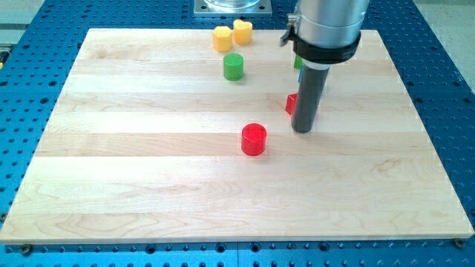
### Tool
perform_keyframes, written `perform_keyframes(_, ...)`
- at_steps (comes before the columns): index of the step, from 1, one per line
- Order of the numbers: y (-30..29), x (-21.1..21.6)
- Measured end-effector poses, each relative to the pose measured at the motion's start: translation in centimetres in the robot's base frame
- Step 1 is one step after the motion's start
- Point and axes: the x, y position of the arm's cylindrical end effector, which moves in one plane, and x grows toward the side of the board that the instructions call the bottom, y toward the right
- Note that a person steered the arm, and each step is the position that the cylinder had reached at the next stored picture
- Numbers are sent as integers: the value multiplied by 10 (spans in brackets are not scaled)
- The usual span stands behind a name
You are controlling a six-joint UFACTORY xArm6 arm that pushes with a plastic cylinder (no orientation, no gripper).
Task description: Move the red star to the bottom of the triangle
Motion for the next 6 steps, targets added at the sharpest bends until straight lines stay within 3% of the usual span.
perform_keyframes(1,-31,18)
perform_keyframes(3,-36,-8)
perform_keyframes(5,30,-13)
perform_keyframes(6,29,26)
